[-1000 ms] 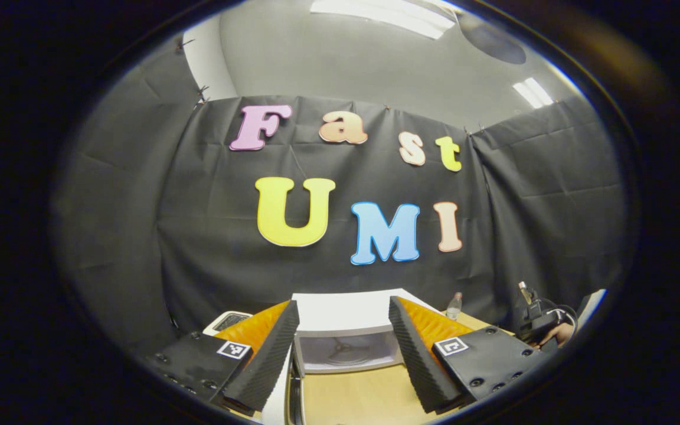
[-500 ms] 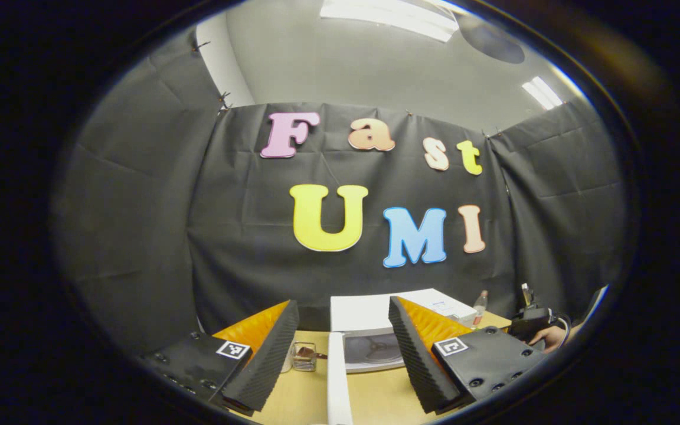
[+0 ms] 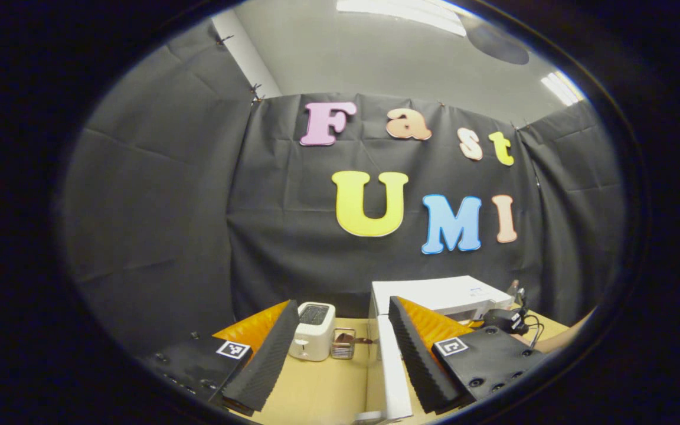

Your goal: Open the microwave oven with the left hand, put the food in, and close the microwave oven.

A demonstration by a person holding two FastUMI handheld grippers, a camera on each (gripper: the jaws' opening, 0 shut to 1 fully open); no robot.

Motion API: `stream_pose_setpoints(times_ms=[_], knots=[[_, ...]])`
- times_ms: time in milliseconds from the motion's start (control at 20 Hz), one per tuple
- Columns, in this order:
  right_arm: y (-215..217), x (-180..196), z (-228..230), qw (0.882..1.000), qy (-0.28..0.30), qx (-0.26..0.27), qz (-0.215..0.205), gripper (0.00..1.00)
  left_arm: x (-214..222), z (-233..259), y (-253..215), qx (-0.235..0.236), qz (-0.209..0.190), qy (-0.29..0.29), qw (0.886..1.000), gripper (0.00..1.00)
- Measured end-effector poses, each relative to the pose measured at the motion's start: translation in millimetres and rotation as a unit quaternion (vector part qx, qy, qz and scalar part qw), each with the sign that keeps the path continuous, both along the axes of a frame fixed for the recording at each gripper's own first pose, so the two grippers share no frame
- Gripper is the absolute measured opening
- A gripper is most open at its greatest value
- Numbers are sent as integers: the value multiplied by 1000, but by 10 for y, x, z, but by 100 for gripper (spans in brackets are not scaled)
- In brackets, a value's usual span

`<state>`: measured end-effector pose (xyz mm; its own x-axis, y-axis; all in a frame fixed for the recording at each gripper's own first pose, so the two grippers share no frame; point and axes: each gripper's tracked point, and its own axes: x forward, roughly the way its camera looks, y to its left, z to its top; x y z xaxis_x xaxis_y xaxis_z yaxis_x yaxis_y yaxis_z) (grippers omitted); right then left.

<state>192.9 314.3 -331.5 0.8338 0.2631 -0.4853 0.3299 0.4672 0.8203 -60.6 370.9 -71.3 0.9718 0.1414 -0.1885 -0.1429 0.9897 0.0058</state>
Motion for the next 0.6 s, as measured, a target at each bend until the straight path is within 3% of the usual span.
stream_pose_setpoints(times_ms=[200,500,550,600], knots=[[203,353,-275,996,15,48,-68,32,-102,-53,277,15,24,17,999,97],[349,881,-478,981,9,118,-152,34,-82,-166,565,34,34,47,998,98],[362,968,-521,979,4,126,-161,28,-66,-194,581,35,34,50,998,99],[376,1045,-533,976,1,132,-171,34,-60,-260,594,35,33,57,997,98]])
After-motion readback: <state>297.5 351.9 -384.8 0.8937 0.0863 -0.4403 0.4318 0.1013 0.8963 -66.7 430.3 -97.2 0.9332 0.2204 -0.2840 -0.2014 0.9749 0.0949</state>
